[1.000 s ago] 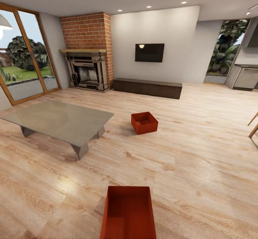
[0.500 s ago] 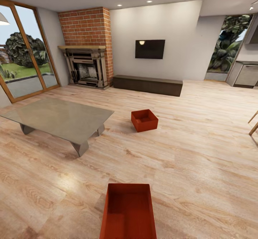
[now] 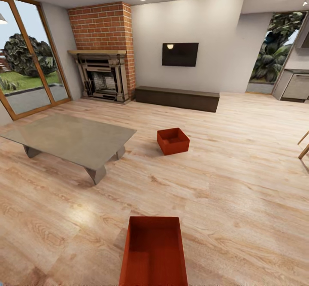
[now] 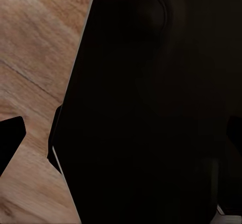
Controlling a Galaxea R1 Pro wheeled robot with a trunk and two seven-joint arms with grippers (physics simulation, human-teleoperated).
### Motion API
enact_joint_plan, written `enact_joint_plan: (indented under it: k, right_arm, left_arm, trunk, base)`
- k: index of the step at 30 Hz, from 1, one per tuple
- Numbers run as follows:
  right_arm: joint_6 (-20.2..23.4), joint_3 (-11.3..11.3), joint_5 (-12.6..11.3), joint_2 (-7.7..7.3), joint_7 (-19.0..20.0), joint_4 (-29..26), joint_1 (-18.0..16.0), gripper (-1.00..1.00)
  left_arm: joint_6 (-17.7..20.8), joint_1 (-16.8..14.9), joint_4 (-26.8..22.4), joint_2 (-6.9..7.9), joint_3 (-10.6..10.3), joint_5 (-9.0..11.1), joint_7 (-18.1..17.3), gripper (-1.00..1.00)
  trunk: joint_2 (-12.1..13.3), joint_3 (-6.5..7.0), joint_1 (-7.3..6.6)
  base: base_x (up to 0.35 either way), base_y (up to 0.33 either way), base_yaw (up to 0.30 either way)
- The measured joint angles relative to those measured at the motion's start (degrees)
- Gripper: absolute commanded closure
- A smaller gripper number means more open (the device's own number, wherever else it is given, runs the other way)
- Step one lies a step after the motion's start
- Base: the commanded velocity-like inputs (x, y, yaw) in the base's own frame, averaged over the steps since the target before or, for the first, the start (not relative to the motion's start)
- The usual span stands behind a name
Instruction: Move the two storage containers from the living room to the garage. In the garage, place one container on the floor and stack the other container on top of it (either order is fine).
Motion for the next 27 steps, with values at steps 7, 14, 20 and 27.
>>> enact_joint_plan:
  k: [7,14,20,27]
  right_arm:
    - [0.0,0.0,0.0,-0.01,0.0,0.0,0.0,-1.00]
    - [0.0,0.0,0.0,-0.18,0.0,0.0,0.0,-1.00]
    - [0.0,0.0,0.0,-0.09,0.0,0.0,0.0,-1.00]
    - [0.0,0.0,0.0,-0.13,0.0,0.0,0.0,-1.00]
  left_arm:
    - [0.0,0.0,0.0,0.00,0.0,0.0,0.0,-1.00]
    - [0.0,0.0,0.0,0.00,0.0,0.0,0.0,-1.00]
    - [0.0,0.0,0.0,0.00,0.0,0.0,0.0,-1.00]
    - [0.0,0.0,0.0,0.00,0.0,0.0,0.0,-1.00]
  trunk:
    - [0.0,-0.64,0.00]
    - [0.0,-1.28,0.00]
    - [0.0,-1.83,0.00]
    - [0.0,-2.48,0.00]
  base:
    - [0.000,0.000,0.000]
    - [0.000,0.000,0.000]
    - [0.000,0.000,0.000]
    - [0.000,0.000,0.000]
